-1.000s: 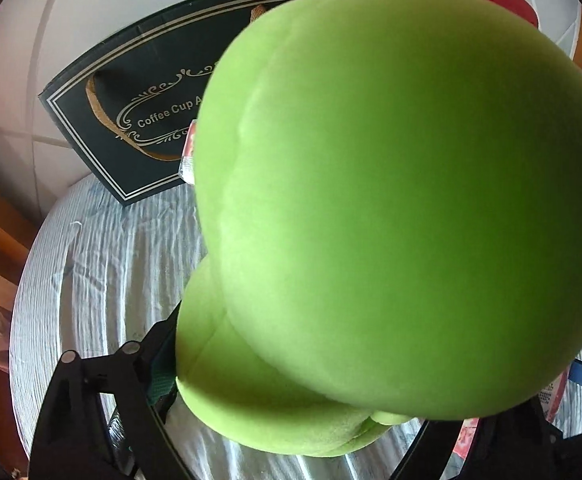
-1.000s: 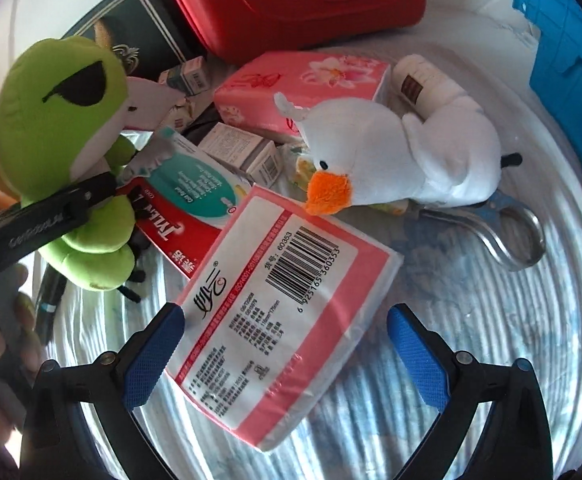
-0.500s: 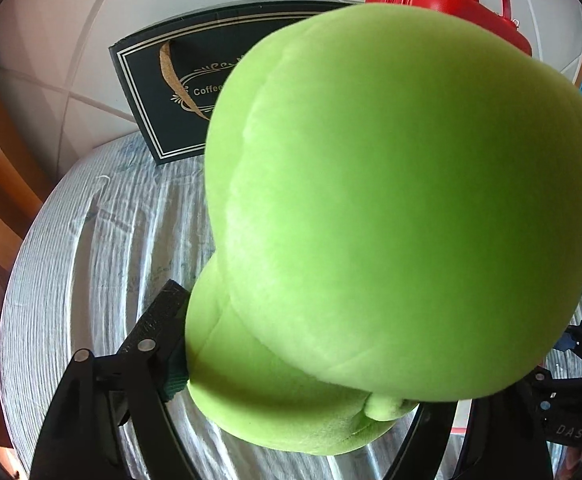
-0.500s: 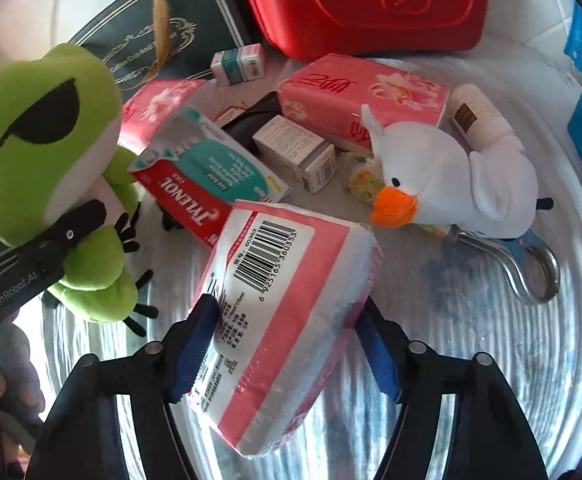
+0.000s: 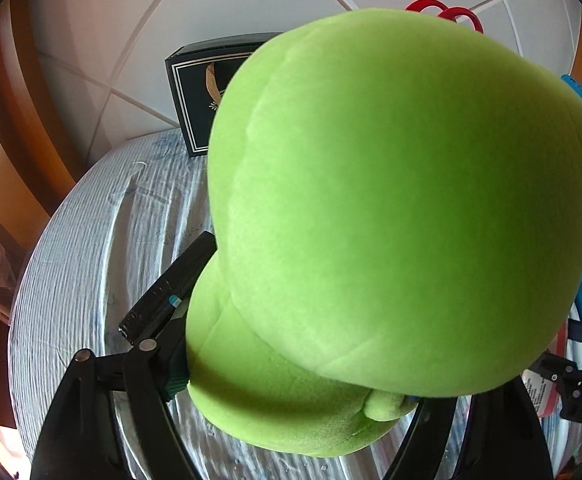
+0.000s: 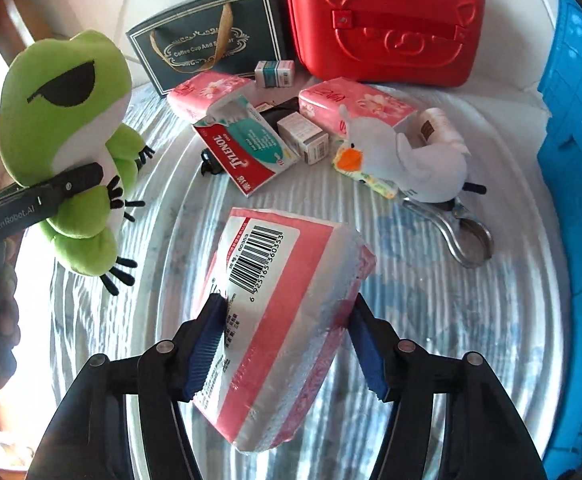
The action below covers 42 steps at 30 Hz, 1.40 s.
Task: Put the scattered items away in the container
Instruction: 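Lift the frog plush and tissue pack and carry both over the blue bin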
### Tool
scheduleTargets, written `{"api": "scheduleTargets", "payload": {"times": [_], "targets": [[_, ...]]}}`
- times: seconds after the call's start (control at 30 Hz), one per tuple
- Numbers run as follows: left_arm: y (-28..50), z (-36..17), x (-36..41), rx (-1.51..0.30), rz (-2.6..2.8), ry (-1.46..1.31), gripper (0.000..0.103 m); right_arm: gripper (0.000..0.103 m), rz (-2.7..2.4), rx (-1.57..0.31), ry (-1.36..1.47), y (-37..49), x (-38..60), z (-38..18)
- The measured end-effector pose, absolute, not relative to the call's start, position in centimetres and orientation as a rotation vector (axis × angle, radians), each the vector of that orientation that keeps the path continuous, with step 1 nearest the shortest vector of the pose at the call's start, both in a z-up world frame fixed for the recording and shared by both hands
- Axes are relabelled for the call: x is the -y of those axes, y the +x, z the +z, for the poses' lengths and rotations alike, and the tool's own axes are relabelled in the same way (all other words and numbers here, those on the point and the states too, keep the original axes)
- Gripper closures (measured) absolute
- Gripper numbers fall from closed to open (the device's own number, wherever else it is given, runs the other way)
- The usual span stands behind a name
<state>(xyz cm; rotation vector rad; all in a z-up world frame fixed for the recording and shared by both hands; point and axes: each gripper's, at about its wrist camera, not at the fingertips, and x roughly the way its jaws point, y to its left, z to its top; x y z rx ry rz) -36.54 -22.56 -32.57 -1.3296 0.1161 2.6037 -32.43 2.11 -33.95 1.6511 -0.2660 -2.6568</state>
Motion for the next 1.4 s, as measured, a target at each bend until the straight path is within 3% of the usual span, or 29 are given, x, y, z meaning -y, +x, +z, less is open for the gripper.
{"api": "scheduleTargets", "payload": {"times": [0.57, 1.4], "targets": [[-26.4, -20.7, 20.6, -0.122, 2.697, -1.164, 0.024, 0.043, -2.772, 0.165, 1.267, -19.1, -4.4, -18.5], [-18.4, -13.1, 11.3, -0.026, 2.856, -1.066, 0.024, 0.043, -2.729, 0.137, 1.078, -13.4, -12.4, -13.3]]}}
